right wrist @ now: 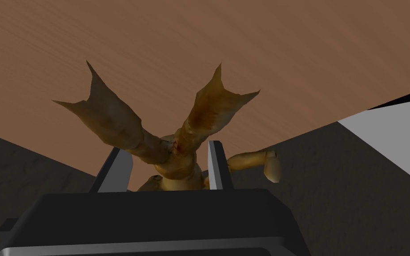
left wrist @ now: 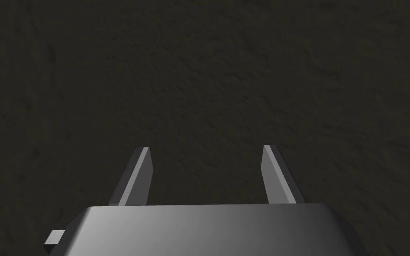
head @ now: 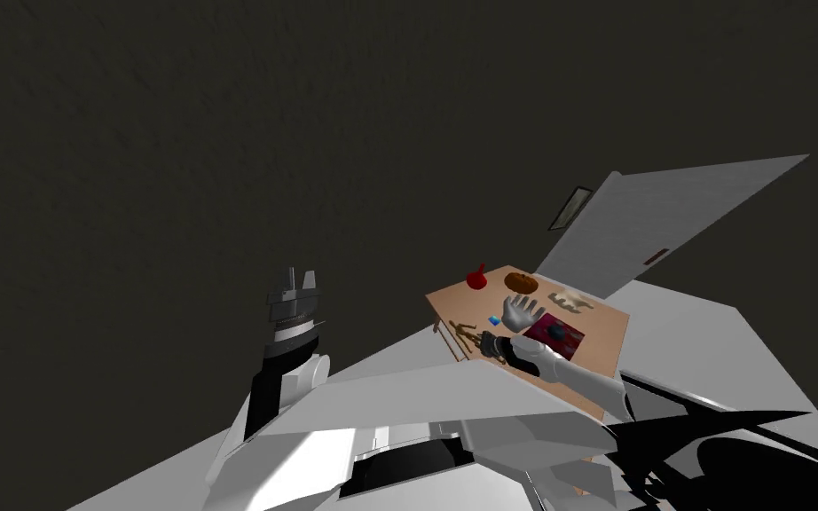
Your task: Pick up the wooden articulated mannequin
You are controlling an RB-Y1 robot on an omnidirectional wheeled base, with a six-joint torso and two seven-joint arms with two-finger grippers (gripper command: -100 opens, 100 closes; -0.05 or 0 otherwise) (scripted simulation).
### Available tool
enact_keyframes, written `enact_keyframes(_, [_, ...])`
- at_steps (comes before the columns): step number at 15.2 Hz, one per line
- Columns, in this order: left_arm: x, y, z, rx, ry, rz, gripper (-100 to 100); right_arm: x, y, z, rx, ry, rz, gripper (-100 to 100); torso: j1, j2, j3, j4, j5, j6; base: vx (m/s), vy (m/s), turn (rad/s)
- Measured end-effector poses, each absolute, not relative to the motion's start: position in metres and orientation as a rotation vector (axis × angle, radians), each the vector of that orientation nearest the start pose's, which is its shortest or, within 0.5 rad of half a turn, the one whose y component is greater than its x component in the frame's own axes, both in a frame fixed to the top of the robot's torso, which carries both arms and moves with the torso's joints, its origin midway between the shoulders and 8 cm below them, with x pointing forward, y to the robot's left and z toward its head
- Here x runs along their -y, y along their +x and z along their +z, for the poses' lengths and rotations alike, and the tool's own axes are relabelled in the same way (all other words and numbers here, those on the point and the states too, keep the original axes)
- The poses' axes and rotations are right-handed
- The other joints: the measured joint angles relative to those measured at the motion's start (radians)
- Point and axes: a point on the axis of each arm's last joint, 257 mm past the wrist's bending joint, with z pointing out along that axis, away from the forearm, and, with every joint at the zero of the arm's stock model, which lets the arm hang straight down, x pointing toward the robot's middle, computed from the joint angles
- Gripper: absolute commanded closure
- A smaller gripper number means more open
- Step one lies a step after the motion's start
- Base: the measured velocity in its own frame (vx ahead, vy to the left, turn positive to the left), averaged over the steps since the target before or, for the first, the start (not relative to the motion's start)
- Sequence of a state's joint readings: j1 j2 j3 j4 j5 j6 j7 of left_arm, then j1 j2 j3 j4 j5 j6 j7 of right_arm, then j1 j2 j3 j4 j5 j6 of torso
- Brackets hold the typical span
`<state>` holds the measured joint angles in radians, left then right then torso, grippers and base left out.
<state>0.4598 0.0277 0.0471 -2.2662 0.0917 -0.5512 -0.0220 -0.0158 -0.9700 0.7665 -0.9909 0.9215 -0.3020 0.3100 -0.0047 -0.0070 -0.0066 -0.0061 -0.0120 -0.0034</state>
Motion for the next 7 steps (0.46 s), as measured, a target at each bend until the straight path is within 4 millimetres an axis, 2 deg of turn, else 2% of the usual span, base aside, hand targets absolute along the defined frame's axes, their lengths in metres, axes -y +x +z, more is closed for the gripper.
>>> enact_keyframes(3, [-0.298, 0.336, 0.042, -0.527, -0.621, -1.322, 0, 0.451, 0.313, -0.514, -2.358, -1.101, -0.112, 100, 0.000, 0.001, 0.001, 0.000, 0.000, 0.001, -0.035, -0.029, -0.158])
enact_keyframes(5, [-0.298, 0.336, 0.042, -0.527, -0.621, -1.323, 0, 0.448, 0.324, -0.508, -2.347, -1.113, -0.122, 100, 0.000, 0.001, 0.001, 0.001, 0.000, 0.000, -0.023, -0.022, -0.030])
enact_keyframes(7, [-0.298, 0.336, 0.042, -0.527, -0.621, -1.323, 0, 0.446, 0.320, -0.512, -2.357, -1.125, -0.114, 100, 0.001, 0.001, 0.000, 0.000, 0.000, 0.000, -0.004, -0.002, 0.012])
